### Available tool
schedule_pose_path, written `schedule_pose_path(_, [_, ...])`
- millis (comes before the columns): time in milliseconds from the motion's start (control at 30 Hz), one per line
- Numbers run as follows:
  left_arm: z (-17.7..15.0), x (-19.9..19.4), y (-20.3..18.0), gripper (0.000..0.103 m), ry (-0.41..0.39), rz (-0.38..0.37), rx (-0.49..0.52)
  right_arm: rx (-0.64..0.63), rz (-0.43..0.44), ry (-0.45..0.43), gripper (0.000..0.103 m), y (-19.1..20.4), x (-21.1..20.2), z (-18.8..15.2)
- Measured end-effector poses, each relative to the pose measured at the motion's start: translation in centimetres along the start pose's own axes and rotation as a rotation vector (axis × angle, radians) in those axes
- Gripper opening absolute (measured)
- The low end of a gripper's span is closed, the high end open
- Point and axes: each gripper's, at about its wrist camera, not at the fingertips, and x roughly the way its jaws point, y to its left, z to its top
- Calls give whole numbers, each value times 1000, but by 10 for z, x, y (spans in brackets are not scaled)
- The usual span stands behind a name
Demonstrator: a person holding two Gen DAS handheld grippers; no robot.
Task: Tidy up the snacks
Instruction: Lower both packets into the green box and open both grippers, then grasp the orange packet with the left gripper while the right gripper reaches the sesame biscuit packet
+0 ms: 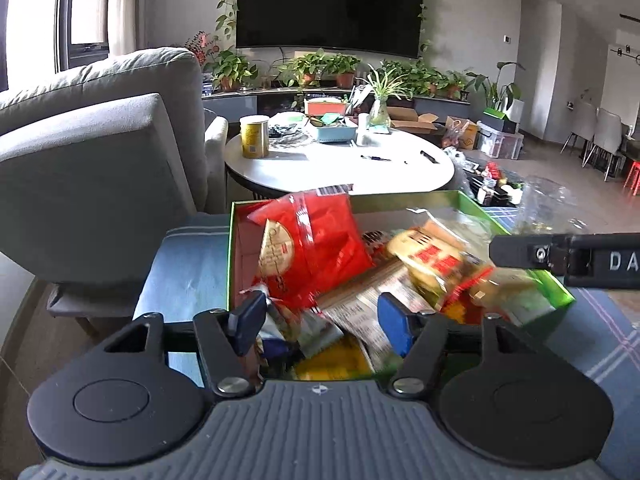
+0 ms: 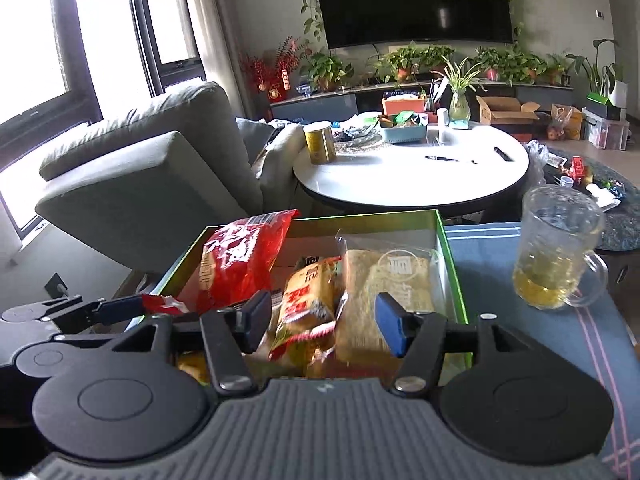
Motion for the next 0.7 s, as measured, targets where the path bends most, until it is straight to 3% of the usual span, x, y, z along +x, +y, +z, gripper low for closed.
schedule_pose_path(467, [-37,-64,-18,62,20,-60,21,35,17,6,59,1,-56,-27])
schedule_pose_path(700, [-70,-81,-22,65,83,-83,19,45,36,82,59,-1,-74,-67])
